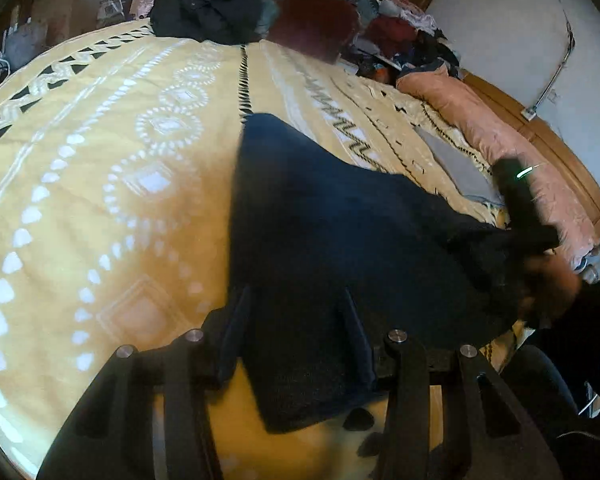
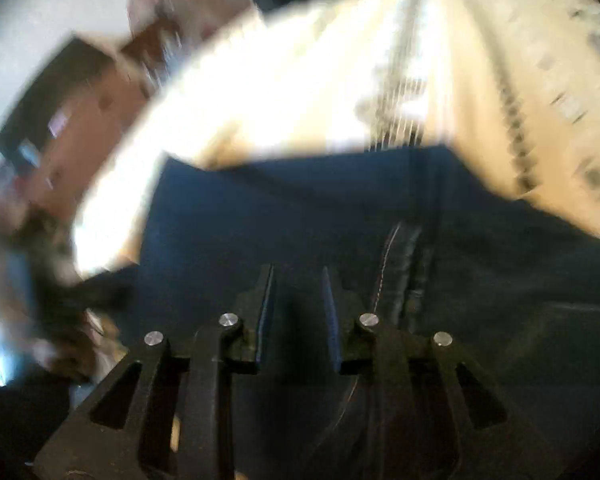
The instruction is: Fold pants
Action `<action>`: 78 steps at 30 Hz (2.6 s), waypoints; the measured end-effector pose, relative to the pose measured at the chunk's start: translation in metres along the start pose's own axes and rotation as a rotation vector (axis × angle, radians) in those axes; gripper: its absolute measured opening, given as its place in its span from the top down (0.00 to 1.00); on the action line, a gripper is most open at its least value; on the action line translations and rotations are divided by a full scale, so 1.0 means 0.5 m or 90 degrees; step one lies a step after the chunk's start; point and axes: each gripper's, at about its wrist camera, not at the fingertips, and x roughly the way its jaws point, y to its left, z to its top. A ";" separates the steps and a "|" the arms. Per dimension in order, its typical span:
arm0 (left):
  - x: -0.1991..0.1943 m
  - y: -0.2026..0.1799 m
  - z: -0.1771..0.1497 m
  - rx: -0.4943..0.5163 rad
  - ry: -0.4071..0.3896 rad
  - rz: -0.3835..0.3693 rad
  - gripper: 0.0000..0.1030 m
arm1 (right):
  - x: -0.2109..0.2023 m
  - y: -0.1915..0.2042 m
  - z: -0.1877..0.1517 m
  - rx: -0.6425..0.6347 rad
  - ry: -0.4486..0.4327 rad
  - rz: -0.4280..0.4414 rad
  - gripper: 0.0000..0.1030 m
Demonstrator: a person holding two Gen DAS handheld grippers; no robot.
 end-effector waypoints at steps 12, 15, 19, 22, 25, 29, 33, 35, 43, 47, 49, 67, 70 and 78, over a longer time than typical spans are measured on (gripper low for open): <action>-0.027 -0.017 -0.041 -0.016 0.008 -0.023 0.52 | 0.141 0.313 0.203 -0.214 0.010 0.156 0.99; -0.030 -0.004 -0.040 -0.029 0.008 -0.039 0.52 | 0.235 0.263 0.251 -0.142 0.057 0.139 1.00; -0.055 0.022 -0.036 -0.047 -0.005 -0.060 0.52 | 0.147 0.275 0.242 -0.164 -0.012 0.128 0.92; -0.083 0.074 -0.037 -0.098 -0.028 -0.064 0.52 | 0.064 0.267 0.169 -0.180 -0.073 0.127 0.91; -0.110 0.116 -0.044 -0.129 -0.046 -0.057 0.52 | 0.048 0.237 0.038 -0.177 -0.055 0.077 0.90; -0.133 0.154 -0.039 -0.148 -0.062 -0.038 0.52 | 0.017 0.209 -0.074 -0.157 -0.075 0.032 0.92; -0.135 0.175 -0.012 -0.161 -0.068 -0.051 0.49 | -0.044 0.243 -0.138 -0.180 -0.098 -0.051 0.79; -0.114 0.174 0.000 -0.154 -0.047 -0.073 0.48 | -0.064 0.299 -0.175 -0.256 -0.117 -0.084 0.64; 0.035 0.137 0.083 -0.113 0.059 -0.163 0.47 | 0.032 0.439 -0.232 -0.511 -0.154 -0.267 0.48; 0.124 0.117 0.141 -0.096 0.098 -0.175 0.47 | 0.058 0.446 -0.216 -0.518 -0.154 -0.280 0.55; 0.160 0.110 0.160 -0.087 0.119 -0.186 0.47 | 0.063 0.447 -0.207 -0.518 -0.157 -0.287 0.55; 0.240 0.036 0.208 0.027 0.104 -0.042 0.52 | 0.070 0.442 -0.172 -0.404 -0.145 -0.254 0.60; 0.242 0.031 0.210 0.032 0.103 -0.037 0.52 | 0.071 0.443 -0.169 -0.406 -0.142 -0.258 0.60; 0.245 0.036 0.208 0.029 0.101 -0.042 0.52 | 0.071 0.443 -0.165 -0.398 -0.141 -0.257 0.59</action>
